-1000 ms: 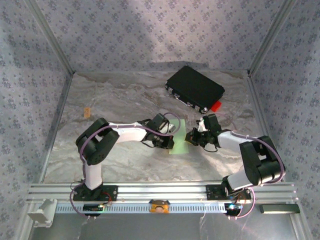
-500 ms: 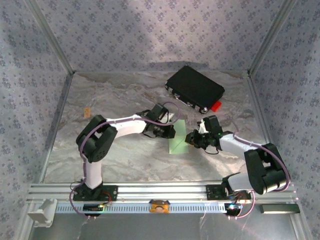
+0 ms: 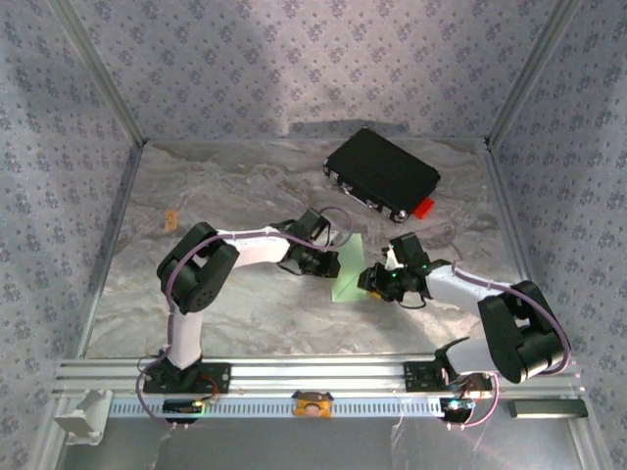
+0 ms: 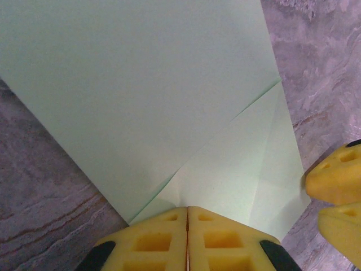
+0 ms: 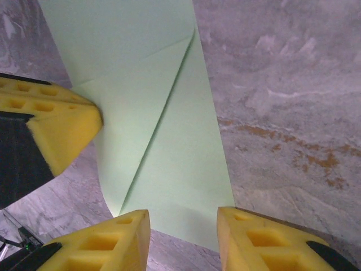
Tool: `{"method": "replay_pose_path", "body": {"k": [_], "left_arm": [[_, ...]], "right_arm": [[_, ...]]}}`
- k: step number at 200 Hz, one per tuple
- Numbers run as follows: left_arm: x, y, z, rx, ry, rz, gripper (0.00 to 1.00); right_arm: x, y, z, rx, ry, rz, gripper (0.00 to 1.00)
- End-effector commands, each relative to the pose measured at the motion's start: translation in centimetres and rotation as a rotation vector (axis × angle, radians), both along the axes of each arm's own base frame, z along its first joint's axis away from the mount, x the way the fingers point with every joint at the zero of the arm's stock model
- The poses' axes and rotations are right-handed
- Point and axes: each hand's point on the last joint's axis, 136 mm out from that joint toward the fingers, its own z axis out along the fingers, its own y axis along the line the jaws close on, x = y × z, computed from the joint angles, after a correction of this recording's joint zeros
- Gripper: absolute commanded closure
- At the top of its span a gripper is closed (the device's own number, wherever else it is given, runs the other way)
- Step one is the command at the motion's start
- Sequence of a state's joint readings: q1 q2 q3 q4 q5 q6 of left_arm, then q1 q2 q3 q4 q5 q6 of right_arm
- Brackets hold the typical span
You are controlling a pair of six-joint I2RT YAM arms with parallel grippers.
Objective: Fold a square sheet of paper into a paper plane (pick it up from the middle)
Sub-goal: Turn over the paper at the center of the table.
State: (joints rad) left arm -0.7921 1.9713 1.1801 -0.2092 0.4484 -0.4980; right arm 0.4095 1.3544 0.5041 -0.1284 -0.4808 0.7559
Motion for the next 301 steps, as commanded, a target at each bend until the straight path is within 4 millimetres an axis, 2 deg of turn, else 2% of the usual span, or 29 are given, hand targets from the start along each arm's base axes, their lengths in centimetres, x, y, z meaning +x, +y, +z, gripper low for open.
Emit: {"method": "replay_pose_path", "body": {"k": [1, 37, 67, 94, 160, 211, 301], "left_arm": [[-1.1, 0.8, -1.2, 0.035, 0.026, -0.017, 0.92], [-1.0, 0.7, -1.1, 0.033, 0.023, -0.017, 0.93], [-1.0, 0.8, -1.1, 0.034, 0.024, -0.015, 0.93], [-1.0, 0.7, -1.0, 0.029, 0.022, -0.013, 0.93], [-1.0, 0.6, -1.0, 0.027, 0.022, -0.013, 0.93], [-1.0, 0.5, -0.9, 0.021, 0.02, -0.01, 0.94], [-1.0, 0.4, -0.8, 0.016, 0.019, -0.012, 0.94]], "right_arm": [[0.2, 0.1, -0.3, -0.007, 0.016, -0.017, 0.59], [1.3, 1.4, 0.1, 0.056, 0.003, -0.014, 0.58], [2.6, 2.0, 1.0, 0.103, -0.042, -0.014, 0.52], [4.0, 2.1, 1.5, 0.122, -0.061, -0.012, 0.49], [6.5, 1.8, 1.3, 0.164, -0.085, -0.046, 0.52], [7.2, 2.4, 2.0, 0.234, -0.106, 0.008, 0.55], [7.7, 1.6, 0.8, 0.264, -0.074, 0.007, 0.63]]}}
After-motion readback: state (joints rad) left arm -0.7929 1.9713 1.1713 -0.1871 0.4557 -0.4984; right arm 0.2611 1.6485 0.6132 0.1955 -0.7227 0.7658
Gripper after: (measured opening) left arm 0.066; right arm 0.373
